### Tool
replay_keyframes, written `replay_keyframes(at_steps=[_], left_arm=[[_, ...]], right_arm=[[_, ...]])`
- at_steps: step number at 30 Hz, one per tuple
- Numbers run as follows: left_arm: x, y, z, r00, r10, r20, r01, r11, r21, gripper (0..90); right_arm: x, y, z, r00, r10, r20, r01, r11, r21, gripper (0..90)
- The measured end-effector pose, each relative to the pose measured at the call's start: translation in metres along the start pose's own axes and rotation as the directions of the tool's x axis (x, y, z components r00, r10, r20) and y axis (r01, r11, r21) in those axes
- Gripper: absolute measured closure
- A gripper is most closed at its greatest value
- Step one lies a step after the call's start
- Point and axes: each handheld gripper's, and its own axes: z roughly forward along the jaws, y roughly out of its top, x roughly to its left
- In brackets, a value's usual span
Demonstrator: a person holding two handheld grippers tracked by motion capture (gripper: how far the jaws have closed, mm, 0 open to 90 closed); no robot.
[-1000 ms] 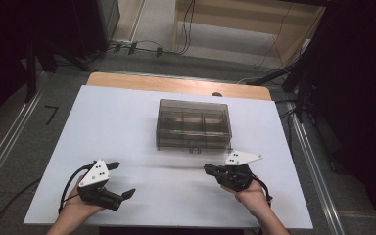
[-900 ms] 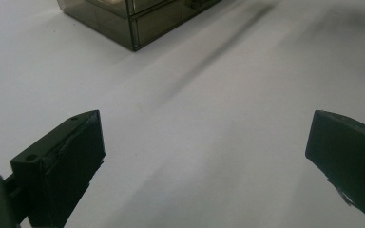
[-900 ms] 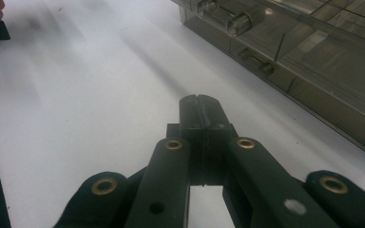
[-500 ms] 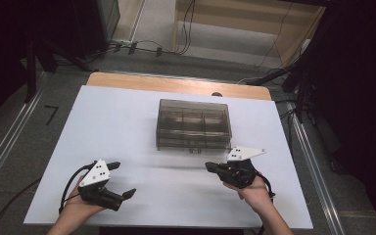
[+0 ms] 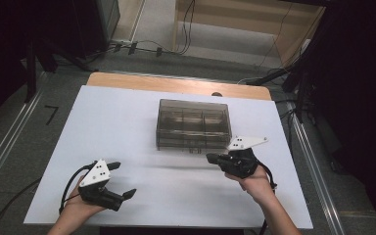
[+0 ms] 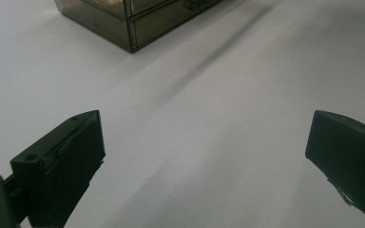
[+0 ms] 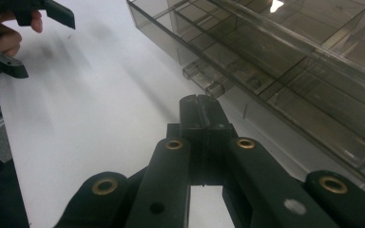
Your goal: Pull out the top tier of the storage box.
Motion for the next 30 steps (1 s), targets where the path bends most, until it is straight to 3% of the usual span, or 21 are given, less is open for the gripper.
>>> replay_keyframes(at_steps=[19,30], left_arm=[[-0.001,0.000,0.001,1.0000,0.005,0.009,-0.005,1.0000,0.004,0.0],[-0.001,0.000,0.002,0.9999,0.004,0.011,-0.004,1.0000,0.007,0.0]], right_arm=[[-0.016,0.025,0.012,0.9992,0.027,-0.028,-0.027,0.9996,-0.007,87.2],[-0.023,0.036,0.021,0.9994,0.032,-0.010,-0.032,0.9995,-0.007,87.2]])
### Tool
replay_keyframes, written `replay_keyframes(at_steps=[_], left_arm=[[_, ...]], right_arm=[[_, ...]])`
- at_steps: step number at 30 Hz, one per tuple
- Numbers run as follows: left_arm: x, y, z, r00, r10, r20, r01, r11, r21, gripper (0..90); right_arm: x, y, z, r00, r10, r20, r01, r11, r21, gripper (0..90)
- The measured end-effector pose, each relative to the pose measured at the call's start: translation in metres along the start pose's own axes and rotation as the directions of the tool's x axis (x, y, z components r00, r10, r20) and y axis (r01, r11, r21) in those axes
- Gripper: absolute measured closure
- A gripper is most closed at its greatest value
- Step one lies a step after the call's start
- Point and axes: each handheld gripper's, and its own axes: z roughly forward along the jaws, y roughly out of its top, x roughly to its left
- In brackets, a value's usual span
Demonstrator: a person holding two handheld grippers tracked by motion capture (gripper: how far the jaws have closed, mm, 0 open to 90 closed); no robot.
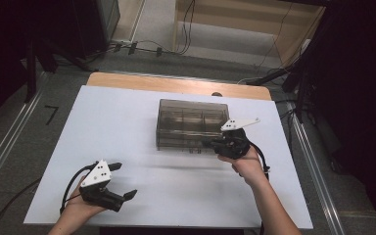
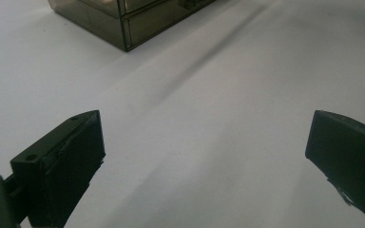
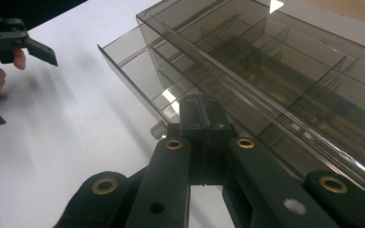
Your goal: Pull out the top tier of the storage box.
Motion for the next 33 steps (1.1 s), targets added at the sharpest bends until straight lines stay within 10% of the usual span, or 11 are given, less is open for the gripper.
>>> replay_keyframes(at_steps=[33], left_arm=[[0.000,-0.001,0.002,1.0000,0.002,0.006,-0.002,1.0000,0.004,0.0]], right_arm=[[-0.010,-0.006,0.016,0.9985,0.017,0.053,-0.020,0.9983,0.055,87.3]])
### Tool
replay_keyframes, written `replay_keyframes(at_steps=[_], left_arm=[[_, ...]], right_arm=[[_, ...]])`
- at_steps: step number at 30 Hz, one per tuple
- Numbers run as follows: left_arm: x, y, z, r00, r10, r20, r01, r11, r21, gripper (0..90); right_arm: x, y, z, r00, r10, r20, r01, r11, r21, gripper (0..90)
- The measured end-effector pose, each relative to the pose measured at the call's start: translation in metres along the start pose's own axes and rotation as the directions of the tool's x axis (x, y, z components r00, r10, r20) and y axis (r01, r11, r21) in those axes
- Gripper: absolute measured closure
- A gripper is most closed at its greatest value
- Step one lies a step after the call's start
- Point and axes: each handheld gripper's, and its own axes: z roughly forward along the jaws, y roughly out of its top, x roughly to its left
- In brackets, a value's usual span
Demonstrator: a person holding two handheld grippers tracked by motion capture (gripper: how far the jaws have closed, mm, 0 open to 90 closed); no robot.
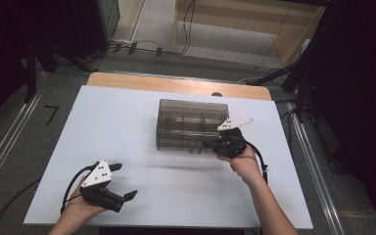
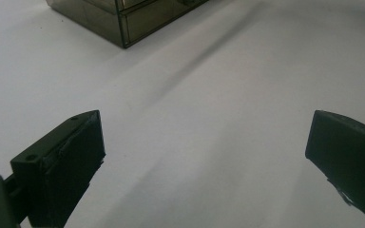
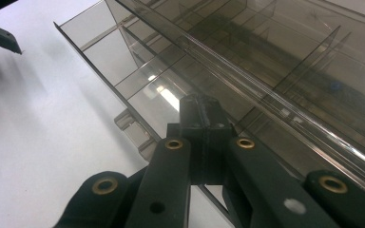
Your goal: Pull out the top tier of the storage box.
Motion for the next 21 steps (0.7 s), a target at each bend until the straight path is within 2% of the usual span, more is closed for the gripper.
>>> replay_keyframes(at_steps=[21], left_arm=[[-0.0005,-0.0003,-0.0002,1.0000,0.003,0.000,-0.003,1.0000,0.005,0.0]], right_arm=[[0.0020,-0.0034,0.0003,0.9999,-0.008,-0.014,0.008,0.9999,0.013,87.3]])
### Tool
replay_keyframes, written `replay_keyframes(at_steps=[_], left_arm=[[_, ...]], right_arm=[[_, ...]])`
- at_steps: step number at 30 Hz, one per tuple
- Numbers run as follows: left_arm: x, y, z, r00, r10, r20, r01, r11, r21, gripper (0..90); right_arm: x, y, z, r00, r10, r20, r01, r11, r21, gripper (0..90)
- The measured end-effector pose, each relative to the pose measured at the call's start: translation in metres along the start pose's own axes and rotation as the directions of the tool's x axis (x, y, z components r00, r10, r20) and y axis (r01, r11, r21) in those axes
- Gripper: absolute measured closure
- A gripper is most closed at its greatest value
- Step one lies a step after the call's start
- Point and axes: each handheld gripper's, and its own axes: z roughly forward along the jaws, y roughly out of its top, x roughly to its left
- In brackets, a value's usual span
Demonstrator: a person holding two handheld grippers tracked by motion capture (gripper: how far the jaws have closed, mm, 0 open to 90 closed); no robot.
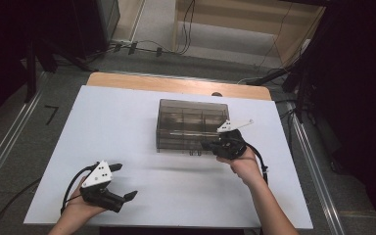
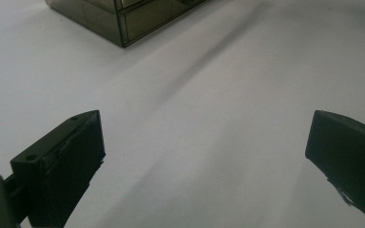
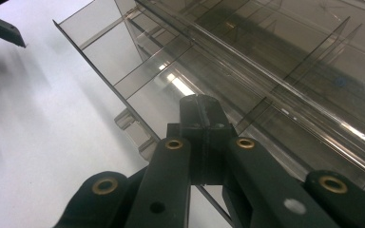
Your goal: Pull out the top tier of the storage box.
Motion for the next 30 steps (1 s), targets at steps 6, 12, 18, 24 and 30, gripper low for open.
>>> replay_keyframes(at_steps=[6,12,18,24,30], left_arm=[[-0.0002,0.0000,0.0000,1.0000,0.001,0.000,-0.001,1.0000,0.001,0.0],[-0.0004,0.0002,-0.0002,1.0000,0.002,-0.001,-0.002,1.0000,0.002,0.0],[-0.0004,0.0001,-0.0002,1.0000,0.001,0.000,-0.001,1.0000,0.003,0.0],[-0.0004,0.0001,-0.0005,1.0000,-0.001,0.001,0.001,1.0000,-0.002,0.0],[-0.0004,0.0001,-0.0003,1.0000,0.001,-0.001,-0.001,1.0000,0.003,0.0]], right_arm=[[0.0015,-0.0007,-0.0008,1.0000,0.001,0.000,-0.001,1.0000,0.006,87.3],[0.0022,-0.0015,-0.0014,1.0000,0.000,-0.003,0.000,1.0000,0.007,87.3],[0.0029,-0.0030,-0.0019,0.9999,-0.001,-0.010,0.001,1.0000,0.003,87.3],[0.0047,-0.0042,-0.0027,0.9999,-0.003,-0.010,0.003,1.0000,0.007,87.3],[0.0056,-0.0053,-0.0031,0.9999,-0.006,-0.013,0.007,0.9999,0.010,87.4]])
